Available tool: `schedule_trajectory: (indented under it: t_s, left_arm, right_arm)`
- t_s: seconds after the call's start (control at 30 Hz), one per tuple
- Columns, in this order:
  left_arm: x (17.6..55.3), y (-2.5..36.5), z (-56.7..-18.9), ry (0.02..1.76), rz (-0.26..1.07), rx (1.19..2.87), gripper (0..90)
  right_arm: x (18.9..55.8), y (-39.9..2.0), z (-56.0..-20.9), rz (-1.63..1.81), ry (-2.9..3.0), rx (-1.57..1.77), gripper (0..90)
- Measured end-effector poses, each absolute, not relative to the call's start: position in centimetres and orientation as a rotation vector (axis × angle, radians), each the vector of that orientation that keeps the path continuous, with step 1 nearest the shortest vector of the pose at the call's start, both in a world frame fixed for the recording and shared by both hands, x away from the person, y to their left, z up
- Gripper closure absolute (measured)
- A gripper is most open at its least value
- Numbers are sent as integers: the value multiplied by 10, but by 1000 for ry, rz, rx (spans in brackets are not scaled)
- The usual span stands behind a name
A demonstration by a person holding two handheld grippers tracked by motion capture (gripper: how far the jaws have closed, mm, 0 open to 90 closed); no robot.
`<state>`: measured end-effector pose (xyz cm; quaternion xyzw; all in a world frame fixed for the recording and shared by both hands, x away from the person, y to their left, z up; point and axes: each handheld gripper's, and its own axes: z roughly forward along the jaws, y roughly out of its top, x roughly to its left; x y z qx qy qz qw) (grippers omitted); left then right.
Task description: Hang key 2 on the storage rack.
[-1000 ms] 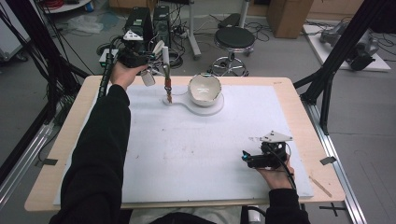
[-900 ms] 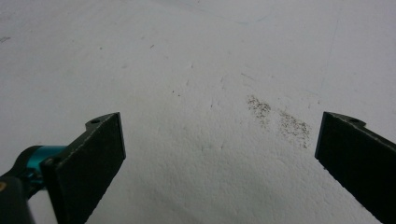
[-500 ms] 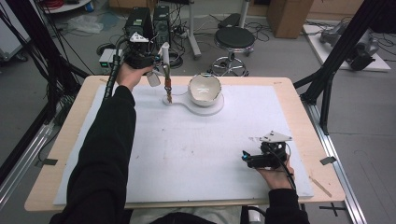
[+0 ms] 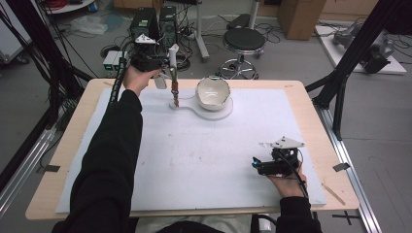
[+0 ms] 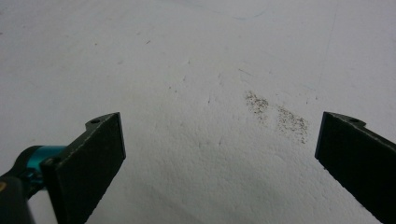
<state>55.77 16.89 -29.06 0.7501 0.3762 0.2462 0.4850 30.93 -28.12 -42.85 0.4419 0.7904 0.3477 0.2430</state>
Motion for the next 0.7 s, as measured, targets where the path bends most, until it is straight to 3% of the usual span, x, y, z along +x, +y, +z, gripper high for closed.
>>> schedule_trajectory:
  t_s: [0.7]
  left_arm:
    - [561, 173, -297, 959, 491, 1809, 816]
  right_arm:
    - [310, -280, -429, 948, 2166, 1205, 7]
